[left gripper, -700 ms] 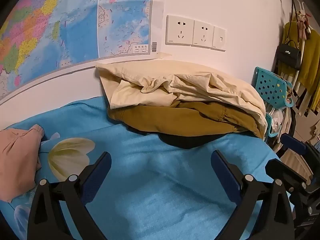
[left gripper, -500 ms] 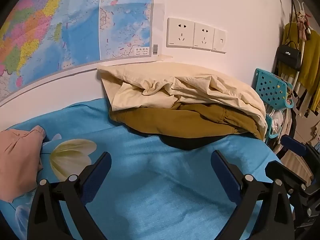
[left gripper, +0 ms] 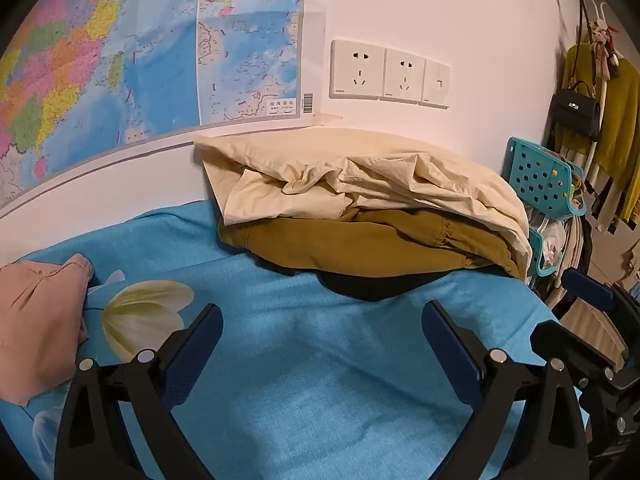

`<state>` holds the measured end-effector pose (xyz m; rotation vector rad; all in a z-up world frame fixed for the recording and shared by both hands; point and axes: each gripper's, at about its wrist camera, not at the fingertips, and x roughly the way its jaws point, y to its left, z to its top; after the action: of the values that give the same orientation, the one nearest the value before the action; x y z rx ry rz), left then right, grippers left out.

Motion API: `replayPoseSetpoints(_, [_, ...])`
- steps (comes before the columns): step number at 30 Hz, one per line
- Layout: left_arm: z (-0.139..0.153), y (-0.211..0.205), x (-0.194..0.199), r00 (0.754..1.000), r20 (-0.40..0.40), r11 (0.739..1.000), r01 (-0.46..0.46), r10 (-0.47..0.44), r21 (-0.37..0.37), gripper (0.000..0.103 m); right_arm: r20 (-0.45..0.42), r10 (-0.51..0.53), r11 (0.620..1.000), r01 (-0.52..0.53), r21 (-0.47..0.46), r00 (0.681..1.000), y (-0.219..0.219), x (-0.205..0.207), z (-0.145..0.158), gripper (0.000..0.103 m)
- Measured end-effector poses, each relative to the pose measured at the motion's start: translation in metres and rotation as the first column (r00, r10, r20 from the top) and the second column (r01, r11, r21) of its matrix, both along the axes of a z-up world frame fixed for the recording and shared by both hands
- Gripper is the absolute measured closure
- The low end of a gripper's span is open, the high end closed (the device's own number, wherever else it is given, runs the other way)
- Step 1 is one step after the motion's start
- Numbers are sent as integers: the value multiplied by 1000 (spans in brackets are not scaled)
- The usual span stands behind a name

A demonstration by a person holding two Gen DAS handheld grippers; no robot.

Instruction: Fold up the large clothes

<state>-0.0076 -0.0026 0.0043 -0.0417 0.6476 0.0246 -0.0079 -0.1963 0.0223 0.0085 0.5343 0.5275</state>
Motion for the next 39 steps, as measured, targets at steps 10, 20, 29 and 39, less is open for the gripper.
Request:
replayPoseSetpoints(10, [1,1,-1,1000,3,1000,-1,1,-5,7,14,-2,1000,2,2,1000,0,-2,0,6])
replayPoseSetpoints(20, [2,0,-3,1000,7,1000,1,-1,-2,7,15,1,1000,-1,10,1000,-1,-3,0,6])
replayPoseSetpoints(29, [3,-2,-4,1000,7,1000,0,0,-4,7,17,4,1000,-4,10,1000,-1,-3,1,6])
replayPoseSetpoints(39, [-5,15,20,999,-43,998,7,-10,-65,7,54,35,998,-32,-56,998,11,23,10,6])
